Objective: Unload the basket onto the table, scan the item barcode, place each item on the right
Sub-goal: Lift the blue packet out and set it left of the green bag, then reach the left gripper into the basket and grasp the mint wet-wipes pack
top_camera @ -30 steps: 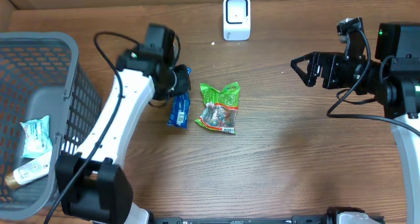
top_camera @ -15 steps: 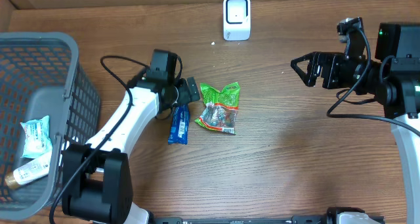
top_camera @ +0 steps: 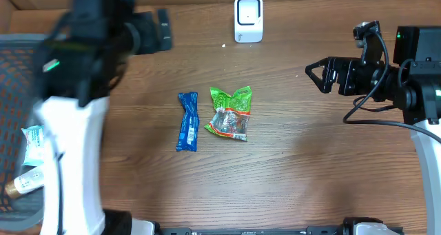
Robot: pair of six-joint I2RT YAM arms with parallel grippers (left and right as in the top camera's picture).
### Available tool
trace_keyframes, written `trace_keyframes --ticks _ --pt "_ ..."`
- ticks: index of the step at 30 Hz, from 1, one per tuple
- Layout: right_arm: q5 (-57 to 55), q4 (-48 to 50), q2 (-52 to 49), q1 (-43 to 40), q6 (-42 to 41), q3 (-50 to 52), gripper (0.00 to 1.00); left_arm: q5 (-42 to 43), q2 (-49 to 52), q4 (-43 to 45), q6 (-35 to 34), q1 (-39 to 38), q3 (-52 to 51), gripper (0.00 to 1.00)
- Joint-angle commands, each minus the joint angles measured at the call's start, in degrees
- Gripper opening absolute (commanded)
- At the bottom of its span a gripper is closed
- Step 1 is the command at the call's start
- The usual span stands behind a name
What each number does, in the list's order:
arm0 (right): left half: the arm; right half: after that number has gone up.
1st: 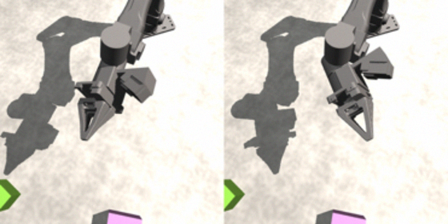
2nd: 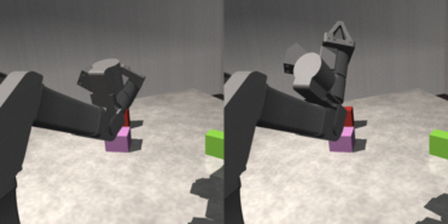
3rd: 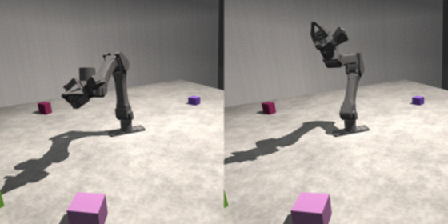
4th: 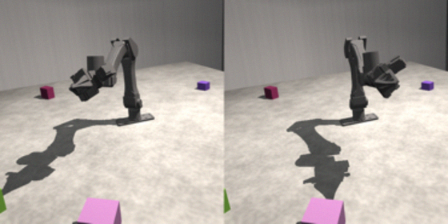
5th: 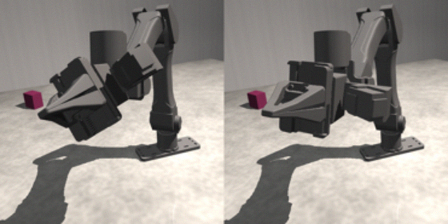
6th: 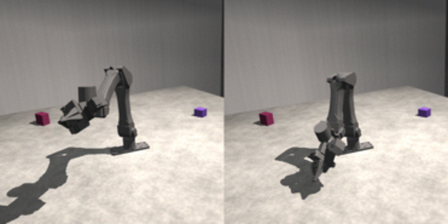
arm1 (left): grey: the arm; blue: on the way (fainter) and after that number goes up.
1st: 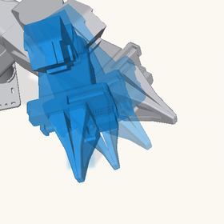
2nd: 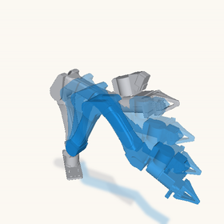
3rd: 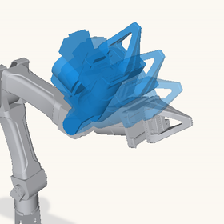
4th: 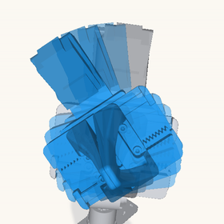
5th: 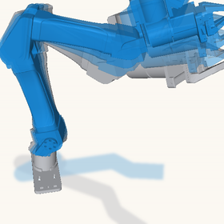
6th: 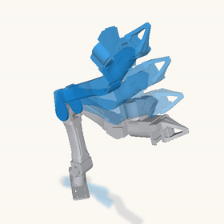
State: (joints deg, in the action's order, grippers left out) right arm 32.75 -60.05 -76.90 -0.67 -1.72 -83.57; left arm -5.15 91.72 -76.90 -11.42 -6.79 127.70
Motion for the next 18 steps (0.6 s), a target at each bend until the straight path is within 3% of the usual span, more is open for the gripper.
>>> trace_keyframes --ticks 1,8,14,18 --pt "-0.11 0.15 0.15 -0.09 0.07 -1.53 1.0 -6.78 -0.68 -6.64 4.15 4.83 6.69 1.0" --pt "-0.09 0.22 0.15 -0.09 0.07 -1.53 1.0 -9.16 -1.14 -16.98 3.87 24.09 8.13 1.0" --pt "-0.09 0.42 0.15 -0.09 0.07 -1.53 1.0 -1.55 0.96 -15.96 4.02 43.65 5.38 1.0" --pt "-0.07 1.2 0.15 -0.09 0.07 -1.53 1.0 1.03 5.14 -14.6 7.3 48.94 2.54 1.0"
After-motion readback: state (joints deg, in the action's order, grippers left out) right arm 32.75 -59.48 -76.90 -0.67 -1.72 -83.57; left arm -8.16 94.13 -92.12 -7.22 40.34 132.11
